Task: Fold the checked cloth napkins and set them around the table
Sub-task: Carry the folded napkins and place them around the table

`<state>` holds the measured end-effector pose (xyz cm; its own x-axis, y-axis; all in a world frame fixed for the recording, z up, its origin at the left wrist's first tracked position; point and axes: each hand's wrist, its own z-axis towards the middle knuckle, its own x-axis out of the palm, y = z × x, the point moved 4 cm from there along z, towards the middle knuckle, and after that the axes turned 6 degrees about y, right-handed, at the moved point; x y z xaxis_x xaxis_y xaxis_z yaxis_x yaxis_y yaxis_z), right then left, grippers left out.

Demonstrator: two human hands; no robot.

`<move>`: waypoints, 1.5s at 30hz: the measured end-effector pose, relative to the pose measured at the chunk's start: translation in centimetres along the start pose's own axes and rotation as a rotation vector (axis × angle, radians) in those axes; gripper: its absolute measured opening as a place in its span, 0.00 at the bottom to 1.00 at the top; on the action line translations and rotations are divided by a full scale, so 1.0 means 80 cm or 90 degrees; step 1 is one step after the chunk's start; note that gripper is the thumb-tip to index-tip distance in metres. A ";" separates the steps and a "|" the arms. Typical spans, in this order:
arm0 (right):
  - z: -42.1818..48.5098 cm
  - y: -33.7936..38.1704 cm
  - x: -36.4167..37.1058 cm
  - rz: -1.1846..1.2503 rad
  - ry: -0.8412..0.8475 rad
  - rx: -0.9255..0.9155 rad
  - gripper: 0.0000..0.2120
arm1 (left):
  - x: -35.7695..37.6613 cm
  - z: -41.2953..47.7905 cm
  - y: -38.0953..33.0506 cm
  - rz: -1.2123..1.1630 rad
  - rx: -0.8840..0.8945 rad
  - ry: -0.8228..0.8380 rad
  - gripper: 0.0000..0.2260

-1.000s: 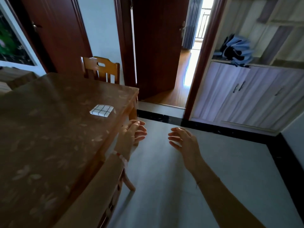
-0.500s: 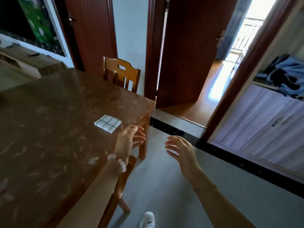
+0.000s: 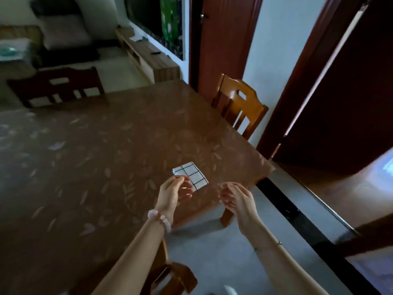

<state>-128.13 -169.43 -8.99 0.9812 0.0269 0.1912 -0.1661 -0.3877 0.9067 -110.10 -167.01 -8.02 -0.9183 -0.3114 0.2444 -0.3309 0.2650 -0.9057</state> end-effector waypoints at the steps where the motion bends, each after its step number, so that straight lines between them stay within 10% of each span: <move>1: 0.018 0.000 0.005 -0.005 0.017 0.015 0.10 | -0.009 0.005 0.003 -0.007 -0.008 -0.032 0.11; 18: 0.261 -0.044 0.021 -0.327 0.283 0.173 0.09 | 0.000 0.103 0.075 -0.048 -0.167 -0.373 0.08; 33: 0.279 -0.063 0.021 -0.397 0.363 0.212 0.14 | 0.019 0.148 0.110 0.205 -0.276 -0.419 0.17; 45: 0.263 -0.042 0.038 -0.346 0.428 0.219 0.12 | 0.002 0.119 0.082 -0.017 -0.195 -0.402 0.07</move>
<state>-122.51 -187.40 -19.38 0.6345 0.7715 0.0481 0.4429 -0.4139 0.7953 -110.35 -174.03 -17.24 -0.6383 -0.7669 -0.0670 -0.4825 0.4663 -0.7414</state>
